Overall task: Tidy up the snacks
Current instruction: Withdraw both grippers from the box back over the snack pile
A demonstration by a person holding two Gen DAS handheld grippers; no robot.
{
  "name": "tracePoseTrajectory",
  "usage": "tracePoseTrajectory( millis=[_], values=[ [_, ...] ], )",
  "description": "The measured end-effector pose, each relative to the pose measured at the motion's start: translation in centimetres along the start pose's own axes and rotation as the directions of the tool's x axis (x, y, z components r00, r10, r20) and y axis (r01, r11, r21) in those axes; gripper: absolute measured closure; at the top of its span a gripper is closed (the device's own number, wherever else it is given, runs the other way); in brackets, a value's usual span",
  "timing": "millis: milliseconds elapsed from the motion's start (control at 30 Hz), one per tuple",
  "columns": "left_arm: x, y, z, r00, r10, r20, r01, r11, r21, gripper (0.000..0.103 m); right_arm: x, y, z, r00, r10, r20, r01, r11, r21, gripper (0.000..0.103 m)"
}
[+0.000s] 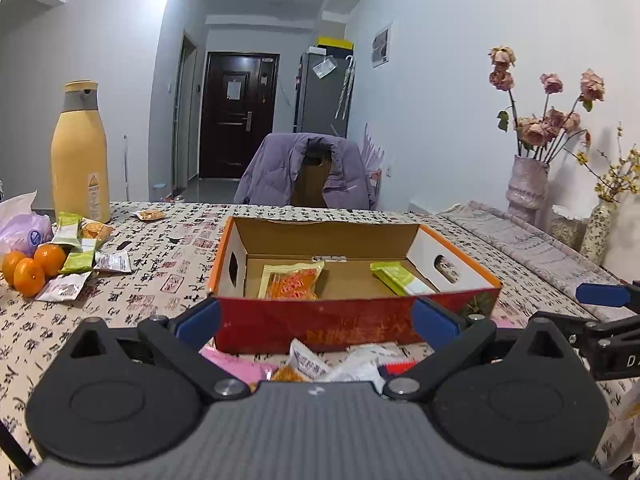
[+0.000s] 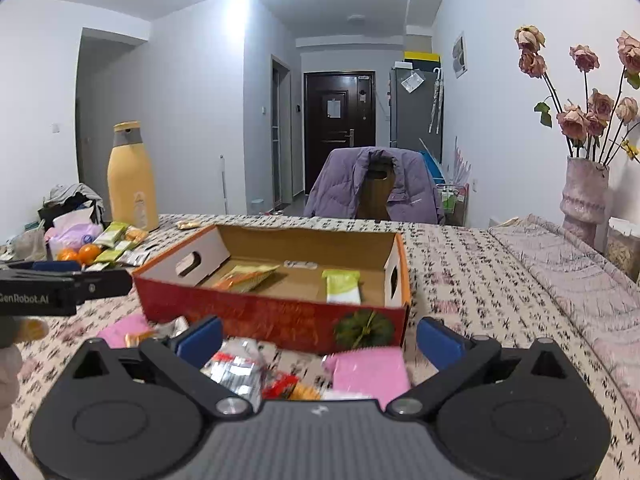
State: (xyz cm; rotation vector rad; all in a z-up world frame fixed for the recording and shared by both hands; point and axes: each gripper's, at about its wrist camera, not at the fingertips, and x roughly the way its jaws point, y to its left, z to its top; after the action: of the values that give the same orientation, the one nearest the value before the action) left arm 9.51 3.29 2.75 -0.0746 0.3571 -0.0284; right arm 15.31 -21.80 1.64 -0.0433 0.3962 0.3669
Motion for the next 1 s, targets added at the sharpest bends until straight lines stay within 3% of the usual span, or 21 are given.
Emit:
tracePoseTrajectory(
  millis=[500,767,1000],
  values=[
    [-3.0,0.6,-3.9,0.999,-0.039,0.000,0.039,0.999,0.006,0.000,-1.3,4.2,-3.6,0.996,0.065,-0.056,-0.065,0.998,0.002,0.000],
    [-3.4,2.2,-4.2,1.000,-0.018,0.003,0.018,1.000,-0.016,0.000,1.2,6.3,-3.1,0.994,0.028,-0.109,-0.029,1.000,-0.003,0.000],
    [-3.4,3.8,-4.7,1.000,-0.006,-0.011,0.006,0.999,-0.038,0.000,3.0,7.3,-3.7,0.987,-0.011,-0.161,0.010,1.000,-0.010,0.007]
  ],
)
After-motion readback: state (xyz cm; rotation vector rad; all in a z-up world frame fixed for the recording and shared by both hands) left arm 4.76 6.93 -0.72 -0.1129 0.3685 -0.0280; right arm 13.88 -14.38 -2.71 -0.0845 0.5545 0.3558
